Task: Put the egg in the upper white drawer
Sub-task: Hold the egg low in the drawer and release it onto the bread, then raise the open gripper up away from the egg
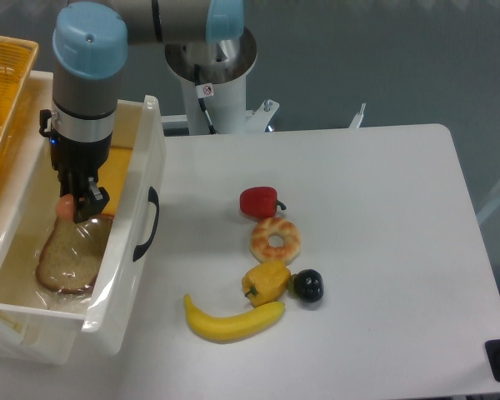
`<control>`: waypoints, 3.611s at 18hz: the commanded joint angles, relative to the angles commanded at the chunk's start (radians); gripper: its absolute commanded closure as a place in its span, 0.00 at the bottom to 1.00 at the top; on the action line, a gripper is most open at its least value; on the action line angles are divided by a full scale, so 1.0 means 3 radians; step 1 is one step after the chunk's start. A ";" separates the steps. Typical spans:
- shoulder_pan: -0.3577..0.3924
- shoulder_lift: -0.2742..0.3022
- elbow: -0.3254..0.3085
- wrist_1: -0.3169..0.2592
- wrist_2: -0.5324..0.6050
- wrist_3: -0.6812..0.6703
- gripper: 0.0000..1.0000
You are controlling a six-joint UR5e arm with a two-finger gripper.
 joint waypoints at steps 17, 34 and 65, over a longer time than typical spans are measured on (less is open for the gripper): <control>-0.0031 -0.0021 -0.0046 -0.0010 0.0062 0.0016 0.85; -0.0082 -0.0072 -0.0046 -0.0005 0.0062 0.0011 0.58; 0.0117 0.0194 0.0026 0.0010 0.0047 -0.0025 0.13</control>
